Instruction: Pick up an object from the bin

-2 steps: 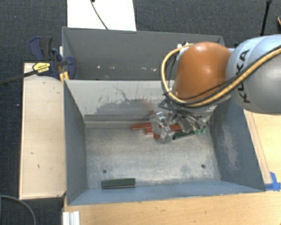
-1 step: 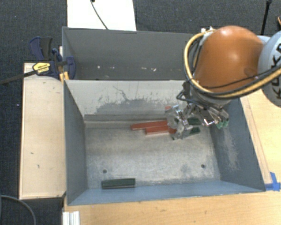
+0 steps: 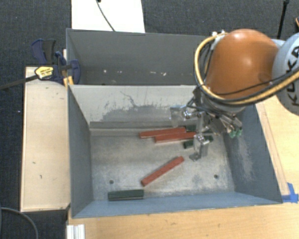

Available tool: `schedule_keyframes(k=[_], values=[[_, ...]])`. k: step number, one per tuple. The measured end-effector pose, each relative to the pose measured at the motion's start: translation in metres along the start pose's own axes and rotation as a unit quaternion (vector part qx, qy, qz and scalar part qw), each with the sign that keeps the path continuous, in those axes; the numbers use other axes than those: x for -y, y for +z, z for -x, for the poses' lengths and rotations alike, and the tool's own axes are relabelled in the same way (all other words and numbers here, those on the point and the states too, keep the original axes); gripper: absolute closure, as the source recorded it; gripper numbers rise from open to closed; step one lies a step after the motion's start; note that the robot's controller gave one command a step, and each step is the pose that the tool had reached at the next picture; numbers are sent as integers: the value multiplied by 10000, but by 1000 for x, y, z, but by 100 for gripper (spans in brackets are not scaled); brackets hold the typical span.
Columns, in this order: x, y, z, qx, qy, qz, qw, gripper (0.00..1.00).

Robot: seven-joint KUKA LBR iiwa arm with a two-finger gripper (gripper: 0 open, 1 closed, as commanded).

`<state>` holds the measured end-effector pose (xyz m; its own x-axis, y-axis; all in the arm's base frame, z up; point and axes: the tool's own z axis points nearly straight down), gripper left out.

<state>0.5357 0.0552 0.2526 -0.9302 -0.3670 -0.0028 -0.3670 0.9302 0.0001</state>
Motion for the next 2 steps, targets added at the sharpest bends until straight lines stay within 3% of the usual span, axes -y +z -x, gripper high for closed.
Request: schedule_keyframes(k=[1, 2], values=[[2, 169, 15, -33, -1346, 14, 9909, 0], [-6, 183, -17, -22, -1131, 11, 9936, 0]])
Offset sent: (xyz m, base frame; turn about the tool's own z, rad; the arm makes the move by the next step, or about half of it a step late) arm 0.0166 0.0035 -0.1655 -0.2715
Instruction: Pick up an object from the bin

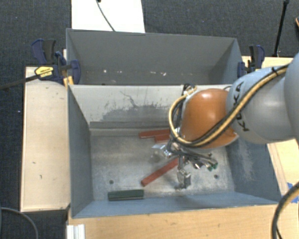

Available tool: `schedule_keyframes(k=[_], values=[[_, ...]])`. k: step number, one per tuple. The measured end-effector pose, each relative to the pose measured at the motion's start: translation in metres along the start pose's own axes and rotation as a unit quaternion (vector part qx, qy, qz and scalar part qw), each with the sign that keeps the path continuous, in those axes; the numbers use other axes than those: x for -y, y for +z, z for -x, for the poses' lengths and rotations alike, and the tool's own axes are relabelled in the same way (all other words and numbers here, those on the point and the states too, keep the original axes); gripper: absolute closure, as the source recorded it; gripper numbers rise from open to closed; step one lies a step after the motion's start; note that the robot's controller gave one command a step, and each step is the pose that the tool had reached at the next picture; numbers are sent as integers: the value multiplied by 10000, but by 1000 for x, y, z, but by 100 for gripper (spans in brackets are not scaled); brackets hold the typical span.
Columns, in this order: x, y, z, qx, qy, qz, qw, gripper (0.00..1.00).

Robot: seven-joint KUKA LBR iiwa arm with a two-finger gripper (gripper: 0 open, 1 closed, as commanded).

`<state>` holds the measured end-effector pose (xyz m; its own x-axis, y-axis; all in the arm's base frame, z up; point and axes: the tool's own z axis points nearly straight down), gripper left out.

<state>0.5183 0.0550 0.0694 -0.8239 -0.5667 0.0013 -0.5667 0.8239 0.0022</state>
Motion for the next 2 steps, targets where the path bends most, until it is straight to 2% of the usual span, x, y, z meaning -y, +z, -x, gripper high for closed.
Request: schedule_keyframes(k=[1, 2], values=[[1, -1, 1, 17, 11, -8, 10000, 100], [-3, -139, 22, 61, 233, -33, 9997, 100]])
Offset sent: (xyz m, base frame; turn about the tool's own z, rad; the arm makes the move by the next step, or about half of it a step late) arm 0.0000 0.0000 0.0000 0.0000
